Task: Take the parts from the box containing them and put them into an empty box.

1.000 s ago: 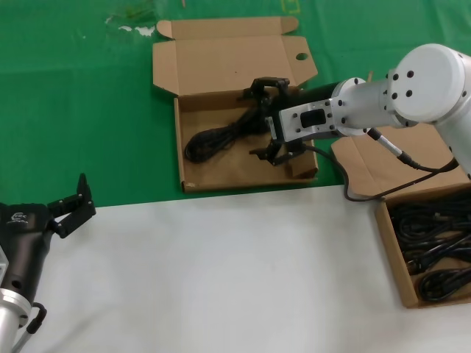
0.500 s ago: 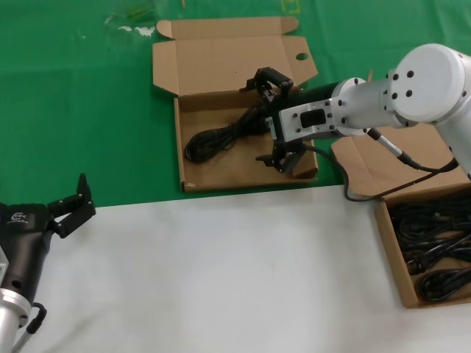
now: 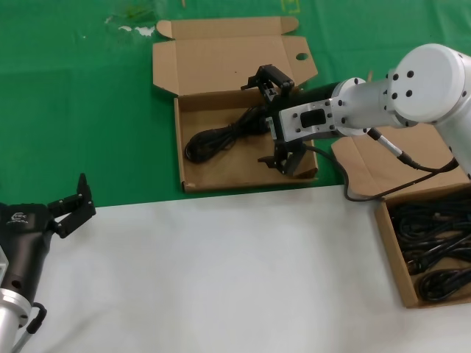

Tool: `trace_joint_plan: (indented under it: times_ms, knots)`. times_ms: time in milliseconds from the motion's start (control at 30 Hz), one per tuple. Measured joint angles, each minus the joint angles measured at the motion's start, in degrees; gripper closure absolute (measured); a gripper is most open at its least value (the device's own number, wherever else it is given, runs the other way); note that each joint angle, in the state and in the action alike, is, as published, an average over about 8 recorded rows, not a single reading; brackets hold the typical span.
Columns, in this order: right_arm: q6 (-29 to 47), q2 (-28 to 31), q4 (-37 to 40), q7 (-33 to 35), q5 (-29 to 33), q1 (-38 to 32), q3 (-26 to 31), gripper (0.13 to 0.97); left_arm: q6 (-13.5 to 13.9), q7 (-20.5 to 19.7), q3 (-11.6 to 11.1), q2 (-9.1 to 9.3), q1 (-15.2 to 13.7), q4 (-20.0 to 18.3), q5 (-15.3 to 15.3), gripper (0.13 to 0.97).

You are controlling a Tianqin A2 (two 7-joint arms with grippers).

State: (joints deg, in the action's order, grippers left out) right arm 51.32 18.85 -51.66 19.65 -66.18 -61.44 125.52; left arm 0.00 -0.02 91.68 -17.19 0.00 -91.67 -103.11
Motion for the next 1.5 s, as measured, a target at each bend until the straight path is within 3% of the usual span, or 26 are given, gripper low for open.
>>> trace_joint_plan:
  times_ms: [367, 1500]
  knots:
    - [-3.4, -0.1, -2.7, -1.3, -2.5, 4.1, -2.3, 0.129, 0.0, 0.0, 0.0, 0.0, 0.0, 0.0, 0.0, 0.132]
    - [-26.4, -0.9, -20.6, -10.1, -19.0, 31.6, -17.4, 0.129, 0.0, 0.0, 0.0, 0.0, 0.0, 0.0, 0.0, 0.132]
